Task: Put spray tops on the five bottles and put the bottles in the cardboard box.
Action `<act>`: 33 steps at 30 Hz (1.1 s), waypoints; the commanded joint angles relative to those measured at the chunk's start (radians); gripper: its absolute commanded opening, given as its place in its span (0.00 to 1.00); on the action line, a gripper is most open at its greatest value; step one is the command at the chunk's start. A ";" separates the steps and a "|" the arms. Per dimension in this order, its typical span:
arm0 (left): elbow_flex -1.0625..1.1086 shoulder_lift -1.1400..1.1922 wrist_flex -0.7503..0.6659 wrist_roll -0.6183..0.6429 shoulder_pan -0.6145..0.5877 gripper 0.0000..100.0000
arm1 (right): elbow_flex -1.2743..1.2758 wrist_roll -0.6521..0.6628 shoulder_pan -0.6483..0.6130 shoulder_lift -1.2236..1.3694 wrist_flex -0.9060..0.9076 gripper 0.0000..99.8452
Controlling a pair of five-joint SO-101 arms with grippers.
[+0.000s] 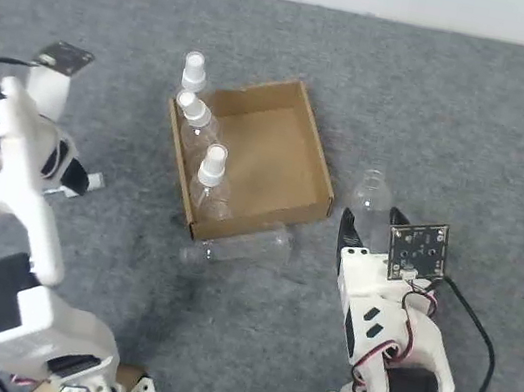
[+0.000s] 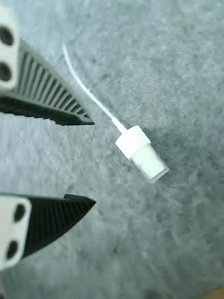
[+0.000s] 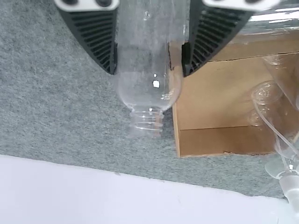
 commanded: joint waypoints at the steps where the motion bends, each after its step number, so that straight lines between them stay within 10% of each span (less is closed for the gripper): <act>1: -0.058 -0.068 0.008 -0.132 0.006 0.22 | -0.006 0.014 -0.005 -0.021 -0.030 0.05; 33: -0.008 0.175 -0.193 -0.460 0.091 0.19 | -0.006 0.014 -0.005 -0.021 -0.030 0.05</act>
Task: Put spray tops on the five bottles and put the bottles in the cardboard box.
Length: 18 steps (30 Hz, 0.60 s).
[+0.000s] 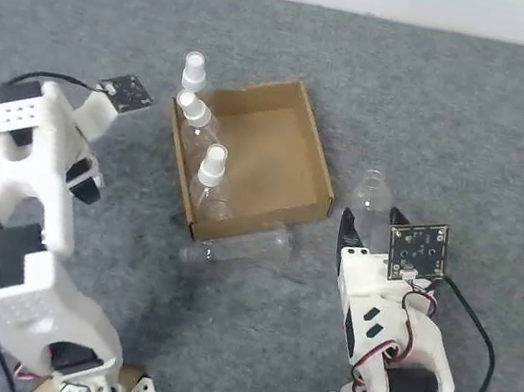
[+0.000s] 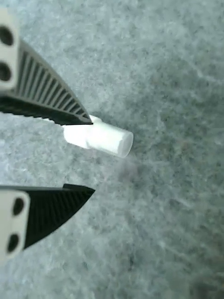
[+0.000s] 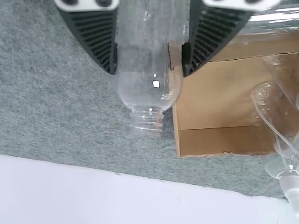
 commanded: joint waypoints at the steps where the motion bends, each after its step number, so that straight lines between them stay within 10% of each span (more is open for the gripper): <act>1: -0.010 -0.009 -0.064 -0.012 -0.002 0.19 | -0.006 0.014 -0.007 -0.021 -0.030 0.05; 18: -0.010 0.180 -0.186 -0.011 0.006 0.14 | -0.006 0.014 -0.007 -0.021 -0.030 0.05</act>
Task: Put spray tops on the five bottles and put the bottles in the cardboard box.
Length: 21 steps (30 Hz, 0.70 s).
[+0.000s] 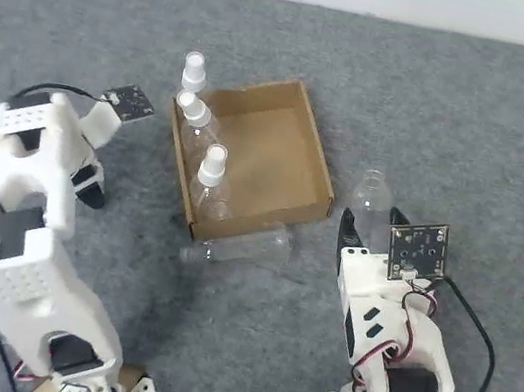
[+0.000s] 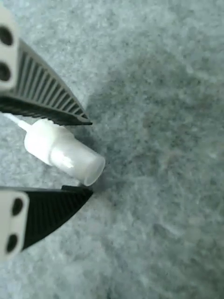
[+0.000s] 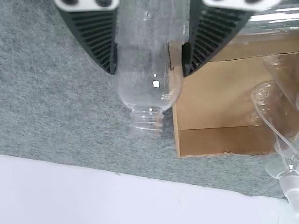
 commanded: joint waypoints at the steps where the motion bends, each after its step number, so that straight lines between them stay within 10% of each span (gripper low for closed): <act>1: -0.010 0.015 -0.043 -0.002 0.006 0.11 | -0.006 0.014 -0.007 -0.021 -0.030 0.05; 21: -0.213 0.014 0.315 0.101 0.018 0.01 | -0.006 0.014 -0.007 -0.021 -0.028 0.05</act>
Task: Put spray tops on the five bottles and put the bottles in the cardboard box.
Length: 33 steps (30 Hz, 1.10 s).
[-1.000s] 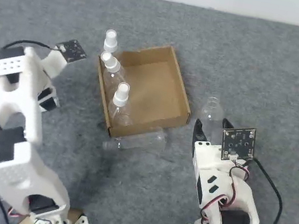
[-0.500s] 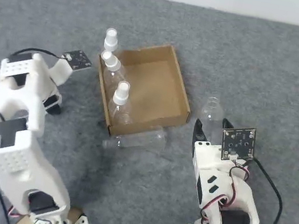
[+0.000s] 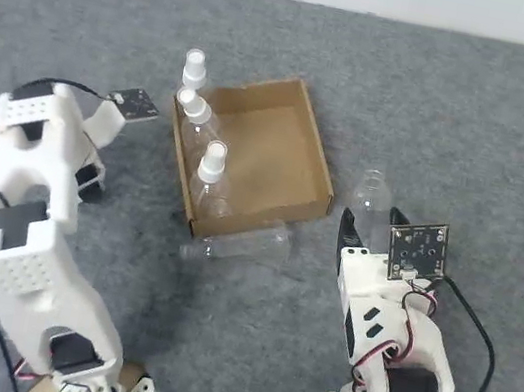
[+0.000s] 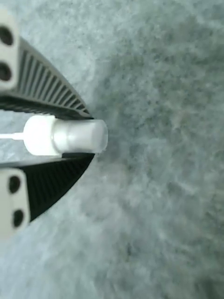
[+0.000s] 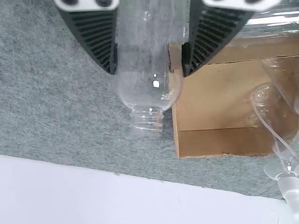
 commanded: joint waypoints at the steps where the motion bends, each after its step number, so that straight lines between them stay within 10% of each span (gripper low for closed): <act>1: -0.105 -0.017 0.112 0.100 0.009 0.01 | -0.006 0.014 -0.007 -0.021 -0.028 0.05; 33: -0.168 -0.106 0.374 0.362 -0.020 0.01 | -0.006 0.014 -0.007 -0.021 -0.028 0.04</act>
